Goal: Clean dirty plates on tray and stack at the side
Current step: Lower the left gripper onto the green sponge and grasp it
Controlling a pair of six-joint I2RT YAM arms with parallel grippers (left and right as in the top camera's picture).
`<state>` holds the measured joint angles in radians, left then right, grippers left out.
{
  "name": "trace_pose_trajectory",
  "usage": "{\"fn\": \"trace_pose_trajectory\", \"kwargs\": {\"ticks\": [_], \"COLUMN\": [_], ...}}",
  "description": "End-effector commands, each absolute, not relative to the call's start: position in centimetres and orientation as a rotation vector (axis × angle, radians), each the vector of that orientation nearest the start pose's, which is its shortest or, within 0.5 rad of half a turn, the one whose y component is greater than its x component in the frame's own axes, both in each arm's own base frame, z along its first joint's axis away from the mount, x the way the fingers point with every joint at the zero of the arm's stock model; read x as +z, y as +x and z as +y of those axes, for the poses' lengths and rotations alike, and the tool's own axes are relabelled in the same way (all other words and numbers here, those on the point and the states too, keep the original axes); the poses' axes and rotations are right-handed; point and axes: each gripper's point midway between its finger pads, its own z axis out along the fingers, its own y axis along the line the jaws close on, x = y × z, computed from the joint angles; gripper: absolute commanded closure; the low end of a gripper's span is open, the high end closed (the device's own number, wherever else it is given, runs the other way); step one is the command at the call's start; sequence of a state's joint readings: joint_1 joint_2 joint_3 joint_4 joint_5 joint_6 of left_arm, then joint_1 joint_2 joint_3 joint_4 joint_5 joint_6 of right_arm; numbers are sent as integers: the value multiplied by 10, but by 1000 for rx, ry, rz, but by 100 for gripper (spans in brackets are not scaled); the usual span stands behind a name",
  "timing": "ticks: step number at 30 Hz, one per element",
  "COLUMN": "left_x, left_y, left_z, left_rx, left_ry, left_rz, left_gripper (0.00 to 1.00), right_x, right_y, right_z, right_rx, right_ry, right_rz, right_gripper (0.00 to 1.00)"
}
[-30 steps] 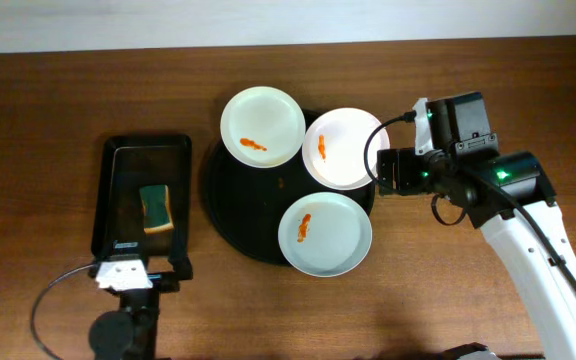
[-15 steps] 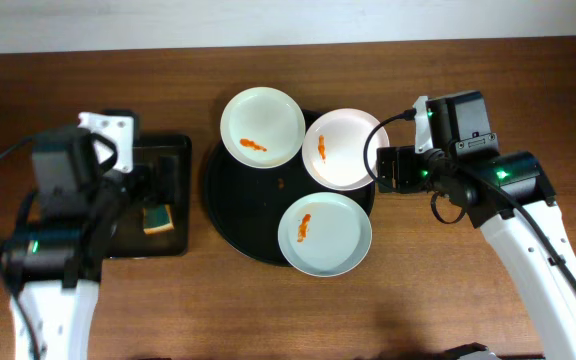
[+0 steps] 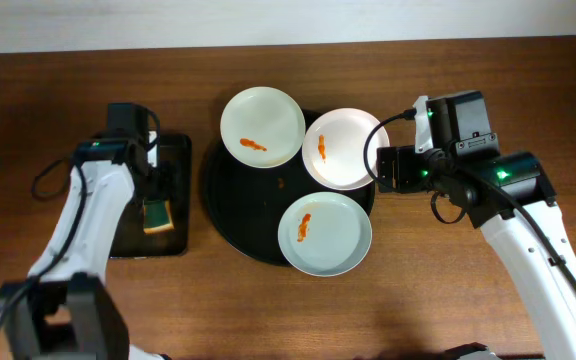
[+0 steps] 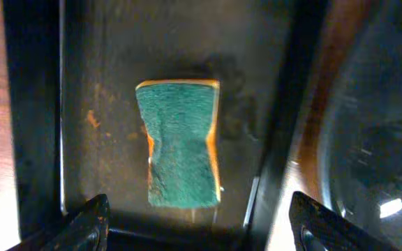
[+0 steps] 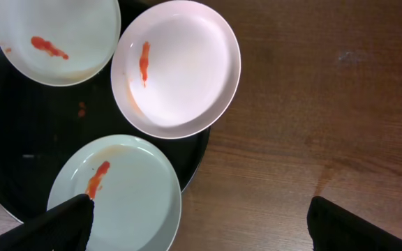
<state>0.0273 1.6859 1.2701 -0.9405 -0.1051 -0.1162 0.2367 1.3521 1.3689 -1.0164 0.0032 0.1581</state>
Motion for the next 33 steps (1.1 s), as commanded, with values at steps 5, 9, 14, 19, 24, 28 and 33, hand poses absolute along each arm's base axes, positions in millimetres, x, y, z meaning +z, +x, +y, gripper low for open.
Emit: {"fn": "trace_pose_trajectory", "kwargs": {"ticks": [5, 9, 14, 19, 24, 28, 33], "left_x": [43, 35, 22, 9, 6, 3, 40], "left_y": [369, 363, 353, 342, 340, 337, 365], "left_z": [37, 46, 46, 45, 45, 53, 72], "left_rx": [211, 218, 228, 234, 235, 311, 436], "left_ry": [-356, -506, -512, -513, -512, -513, -521], "left_rz": [2949, 2941, 2959, 2978, 2984, 2986, 2845], "left_gripper": [21, 30, 35, 46, 64, 82, 81], "right_x": [233, 233, 233, 233, 233, 233, 233], "right_y": [331, 331, 331, 331, 331, 331, 331], "right_z": [80, 80, 80, 80, 80, 80, 80], "right_rx": [140, 140, 140, 140, 140, 140, 140], "right_ry": [-97, -97, -97, -97, -97, -97, -97], "right_rz": [2560, 2559, 2559, 2560, 2559, 2560, 2560], "right_gripper": [1, 1, 1, 1, 1, 1, 1]}}
